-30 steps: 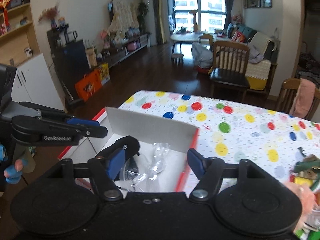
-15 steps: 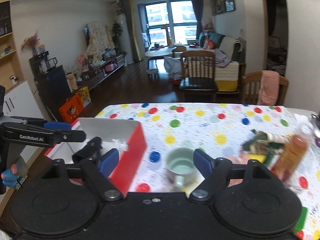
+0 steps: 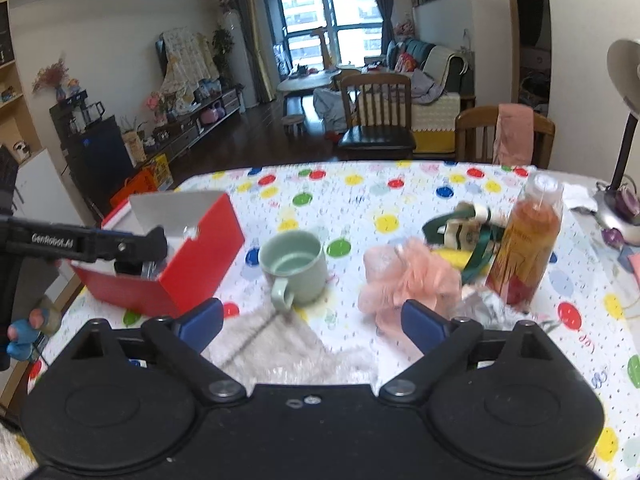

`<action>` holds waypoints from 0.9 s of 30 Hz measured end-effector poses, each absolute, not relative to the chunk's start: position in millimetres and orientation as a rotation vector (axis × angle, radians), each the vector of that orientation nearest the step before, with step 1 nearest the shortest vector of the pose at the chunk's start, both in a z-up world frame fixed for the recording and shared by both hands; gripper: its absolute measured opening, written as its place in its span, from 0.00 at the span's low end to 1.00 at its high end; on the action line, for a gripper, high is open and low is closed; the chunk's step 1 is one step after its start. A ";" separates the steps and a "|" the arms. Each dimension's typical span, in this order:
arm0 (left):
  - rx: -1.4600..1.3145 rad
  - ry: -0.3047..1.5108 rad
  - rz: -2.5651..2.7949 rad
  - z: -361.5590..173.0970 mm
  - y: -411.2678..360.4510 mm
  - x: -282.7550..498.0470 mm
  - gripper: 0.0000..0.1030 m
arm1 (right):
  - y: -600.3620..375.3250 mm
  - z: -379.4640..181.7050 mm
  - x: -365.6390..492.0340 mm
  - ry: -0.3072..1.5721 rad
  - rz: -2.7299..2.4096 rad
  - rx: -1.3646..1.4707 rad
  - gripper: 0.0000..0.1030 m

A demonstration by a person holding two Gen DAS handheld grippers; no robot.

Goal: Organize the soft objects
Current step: 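Grasp the white fluffy cloth with the left gripper while the right gripper grasps the bubble wrap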

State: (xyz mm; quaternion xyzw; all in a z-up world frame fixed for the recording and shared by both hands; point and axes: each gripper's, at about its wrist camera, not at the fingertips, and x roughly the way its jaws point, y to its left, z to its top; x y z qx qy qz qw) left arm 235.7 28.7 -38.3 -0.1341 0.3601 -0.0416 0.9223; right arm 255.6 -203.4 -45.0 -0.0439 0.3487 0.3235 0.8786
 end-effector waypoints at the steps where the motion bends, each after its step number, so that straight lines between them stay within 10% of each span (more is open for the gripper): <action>1: -0.273 0.747 -0.094 -42.8 24.6 237.0 1.00 | -205.6 -48.7 255.8 0.740 0.688 -0.092 0.93; 27: -0.056 0.945 -0.105 -162.4 -25.8 298.7 1.00 | -164.5 -168.8 234.3 1.010 0.654 -0.185 0.89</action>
